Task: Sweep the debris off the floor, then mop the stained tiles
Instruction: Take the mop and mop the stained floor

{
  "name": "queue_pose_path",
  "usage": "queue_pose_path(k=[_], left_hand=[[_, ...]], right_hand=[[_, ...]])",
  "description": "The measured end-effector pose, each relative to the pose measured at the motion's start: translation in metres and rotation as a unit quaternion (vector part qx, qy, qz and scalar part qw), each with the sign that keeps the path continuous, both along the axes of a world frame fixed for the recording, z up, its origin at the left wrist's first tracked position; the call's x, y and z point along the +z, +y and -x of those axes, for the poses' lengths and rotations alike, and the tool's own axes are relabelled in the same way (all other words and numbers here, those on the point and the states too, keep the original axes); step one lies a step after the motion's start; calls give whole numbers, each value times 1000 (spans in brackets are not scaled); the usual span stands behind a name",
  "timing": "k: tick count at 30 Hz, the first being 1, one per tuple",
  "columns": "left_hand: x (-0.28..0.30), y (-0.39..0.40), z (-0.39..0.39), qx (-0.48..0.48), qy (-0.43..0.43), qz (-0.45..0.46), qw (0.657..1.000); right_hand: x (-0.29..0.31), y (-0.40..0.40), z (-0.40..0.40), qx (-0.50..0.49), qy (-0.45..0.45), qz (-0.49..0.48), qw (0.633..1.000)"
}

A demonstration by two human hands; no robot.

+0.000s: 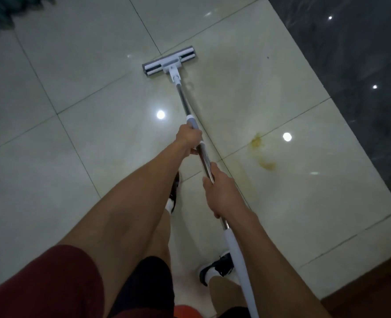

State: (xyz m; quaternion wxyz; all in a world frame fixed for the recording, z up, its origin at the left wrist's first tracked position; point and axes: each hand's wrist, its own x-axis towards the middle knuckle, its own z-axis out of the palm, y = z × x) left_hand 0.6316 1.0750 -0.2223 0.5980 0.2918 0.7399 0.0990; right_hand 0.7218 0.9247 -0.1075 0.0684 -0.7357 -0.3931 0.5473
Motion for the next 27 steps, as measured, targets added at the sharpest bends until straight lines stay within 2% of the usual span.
queue_pose_path(k=[9,13,16,21,27], left_hand=[[9,209,116,6,8,-18,1000],[8,268,149,17,36,-25,999],[8,272,158,2,31,-18,999],[15,234,143,-10,23,-2,1000],[20,143,131,-24,23,19,999]], right_hand=[[4,216,115,32,15,-4,999],[-3,277,151,19,14,20,1000],[-2,280,160,7,11,41,999],[9,242,151,-6,5,58,998],[16,145,138,-27,-2,69,997]])
